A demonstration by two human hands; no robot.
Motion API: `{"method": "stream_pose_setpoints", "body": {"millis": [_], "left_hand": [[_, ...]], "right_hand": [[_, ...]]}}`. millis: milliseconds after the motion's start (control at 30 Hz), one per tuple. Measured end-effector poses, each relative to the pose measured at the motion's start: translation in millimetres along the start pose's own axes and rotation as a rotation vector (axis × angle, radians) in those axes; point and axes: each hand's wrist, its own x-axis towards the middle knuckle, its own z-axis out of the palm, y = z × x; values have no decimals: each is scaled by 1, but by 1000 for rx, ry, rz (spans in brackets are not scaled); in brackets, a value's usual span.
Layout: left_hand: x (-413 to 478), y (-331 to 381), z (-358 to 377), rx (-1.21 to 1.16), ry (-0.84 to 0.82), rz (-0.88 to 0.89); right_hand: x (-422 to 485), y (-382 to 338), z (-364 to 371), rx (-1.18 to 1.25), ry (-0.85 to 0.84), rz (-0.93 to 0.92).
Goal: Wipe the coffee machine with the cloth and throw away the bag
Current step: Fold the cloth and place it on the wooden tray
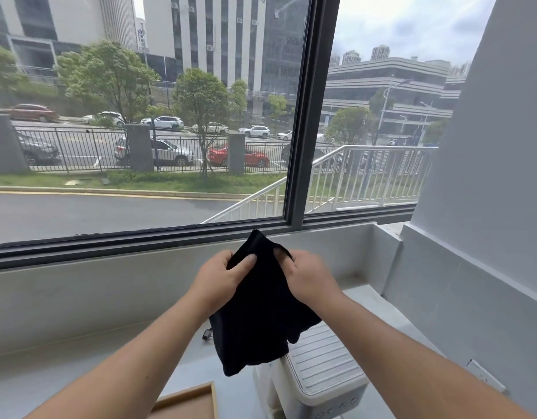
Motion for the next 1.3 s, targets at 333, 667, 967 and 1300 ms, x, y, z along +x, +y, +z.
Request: {"method": "stream_pose_setpoints", "body": {"millis": [333,667,967,1300], "left_hand": [[-16,8,-22,131,50,-76],[-12,47,-23,-315,184,-255],[-13,66,-35,-709,347,-350],[-40,40,-64,-704,541,-385]], "right_hand": [[33,17,29,-144,-230,-51],[59,42,66,102,-372,-162],[56,35,100,643,-713,-209],[48,-3,108,1022,-804,24]]}}
